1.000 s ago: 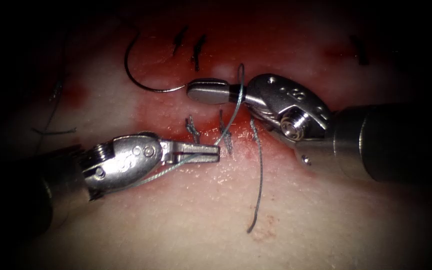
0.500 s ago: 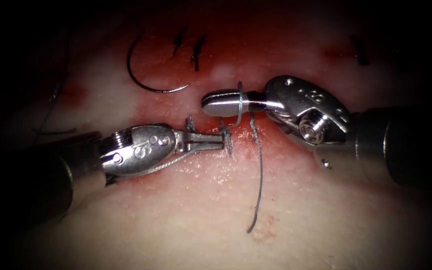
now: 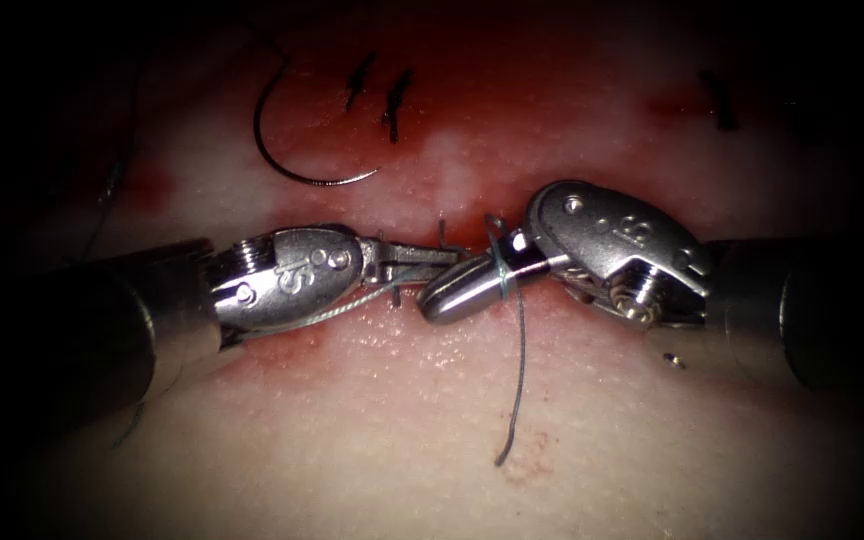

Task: Wound Closure

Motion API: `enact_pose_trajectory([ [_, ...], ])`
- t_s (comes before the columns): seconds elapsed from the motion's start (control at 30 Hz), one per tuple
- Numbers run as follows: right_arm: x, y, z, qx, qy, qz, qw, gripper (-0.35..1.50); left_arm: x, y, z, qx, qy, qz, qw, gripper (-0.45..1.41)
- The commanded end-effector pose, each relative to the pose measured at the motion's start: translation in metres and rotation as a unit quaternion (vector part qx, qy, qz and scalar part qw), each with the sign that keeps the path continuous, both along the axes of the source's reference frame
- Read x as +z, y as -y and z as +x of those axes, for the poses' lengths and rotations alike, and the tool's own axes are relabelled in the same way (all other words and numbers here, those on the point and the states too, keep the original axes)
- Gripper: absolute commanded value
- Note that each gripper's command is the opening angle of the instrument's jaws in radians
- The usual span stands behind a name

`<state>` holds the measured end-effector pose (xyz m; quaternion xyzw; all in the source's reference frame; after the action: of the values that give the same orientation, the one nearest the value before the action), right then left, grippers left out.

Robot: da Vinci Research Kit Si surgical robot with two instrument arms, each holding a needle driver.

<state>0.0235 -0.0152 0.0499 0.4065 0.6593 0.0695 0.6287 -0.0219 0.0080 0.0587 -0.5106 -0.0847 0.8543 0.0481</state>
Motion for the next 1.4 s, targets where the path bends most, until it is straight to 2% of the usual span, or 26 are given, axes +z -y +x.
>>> enact_pose_trajectory([
  [0.03, 0.0004, 0.0007, 0.0007, -0.018, -0.003, -0.010, 1.000, -0.35, 0.0006, -0.0002, -0.0005, 0.001, -0.001, 0.001, 1.000, -0.45],
  [0.07, 0.0002, 0.0008, 0.0007, -0.041, -0.007, -0.027, 0.999, -0.35, 0.0006, -0.0003, -0.0005, 0.003, -0.001, -0.001, 1.000, -0.45],
  [0.1, 0.0002, 0.0008, 0.0007, -0.048, -0.009, -0.035, 0.998, -0.21, 0.0006, -0.0004, -0.0005, 0.003, -0.001, -0.001, 1.000, -0.45],
  [0.13, 0.0001, 0.0006, 0.0007, -0.066, -0.011, -0.053, 0.996, 0.02, 0.0007, -0.0004, -0.0006, 0.003, 0.000, 0.000, 1.000, -0.45],
  [0.2, 0.0002, 0.0005, 0.0007, -0.080, -0.012, -0.073, 0.994, 0.34, 0.0007, -0.0004, -0.0007, 0.004, -0.001, 0.000, 1.000, -0.45],
  [0.3, 0.0003, 0.0002, 0.0009, -0.113, -0.005, -0.112, 0.987, 0.73, 0.0007, -0.0004, -0.0008, 0.005, -0.002, 0.000, 1.000, -0.45],
  [0.37, 0.0005, 0.0001, 0.0011, -0.132, -0.001, -0.133, 0.982, 0.88, 0.0007, -0.0002, -0.0008, 0.005, -0.002, 0.000, 1.000, -0.45],
  [0.47, 0.0006, 0.0005, 0.0016, -0.196, 0.019, -0.192, 0.961, 1.18, 0.0004, 0.0003, -0.0009, 0.006, -0.001, 0.001, 1.000, -0.45],
  [0.53, 0.0005, 0.0006, 0.0017, -0.214, 0.024, -0.205, 0.955, 1.21, 0.0003, 0.0005, -0.0010, 0.006, 0.000, 0.002, 1.000, -0.45],
  [0.57, 0.0005, 0.0007, 0.0017, -0.236, 0.032, -0.218, 0.947, 1.23, 0.0003, 0.0006, -0.0010, 0.006, -0.001, 0.002, 1.000, -0.45],
  [0.77, 0.0008, 0.0017, 0.0019, -0.292, 0.059, -0.255, 0.920, 1.16, 0.0003, 0.0009, -0.0008, 0.007, -0.001, 0.001, 1.000, -0.45],
  [0.8, 0.0010, 0.0022, 0.0019, -0.298, 0.062, -0.263, 0.915, 1.08, 0.0003, 0.0010, -0.0008, 0.006, -0.001, 0.000, 1.000, -0.45],
  [0.93, 0.0017, 0.0036, 0.0022, -0.322, 0.078, -0.289, 0.898, 0.98, 0.0004, 0.0011, -0.0007, 0.007, -0.001, 0.000, 1.000, -0.45],
  [1.0, 0.0020, 0.0042, 0.0025, -0.331, 0.088, -0.298, 0.891, 0.81, 0.0004, 0.0011, -0.0007, 0.007, -0.001, 0.000, 1.000, -0.45],
  [1.03, 0.0021, 0.0044, 0.0026, -0.334, 0.090, -0.303, 0.888, 0.66, 0.0004, 0.0011, -0.0007, 0.007, -0.001, 0.000, 1.000, -0.45],
  [1.07, 0.0022, 0.0046, 0.0026, -0.345, 0.087, -0.304, 0.884, 0.27, 0.0003, 0.0011, -0.0006, 0.007, -0.001, 0.000, 1.000, -0.45],
  [1.1, 0.0023, 0.0048, 0.0027, -0.353, 0.088, -0.304, 0.880, -0.20, 0.0003, 0.0011, -0.0006, 0.007, -0.001, 0.000, 1.000, -0.45],
  [1.13, 0.0023, 0.0050, 0.0027, -0.364, 0.084, -0.308, 0.875, -0.35, 0.0003, 0.0011, -0.0005, 0.008, 0.000, 0.000, 1.000, -0.45],
  [1.23, 0.0024, 0.0056, 0.0028, -0.375, 0.080, -0.328, 0.863, -0.35, 0.0003, 0.0012, -0.0004, 0.008, 0.000, 0.000, 1.000, -0.45],
  [1.4, 0.0022, 0.0060, 0.0028, -0.379, 0.071, -0.323, 0.864, -0.35, 0.0000, 0.0017, 0.0000, 0.010, 0.000, 0.000, 1.000, -0.45],
])
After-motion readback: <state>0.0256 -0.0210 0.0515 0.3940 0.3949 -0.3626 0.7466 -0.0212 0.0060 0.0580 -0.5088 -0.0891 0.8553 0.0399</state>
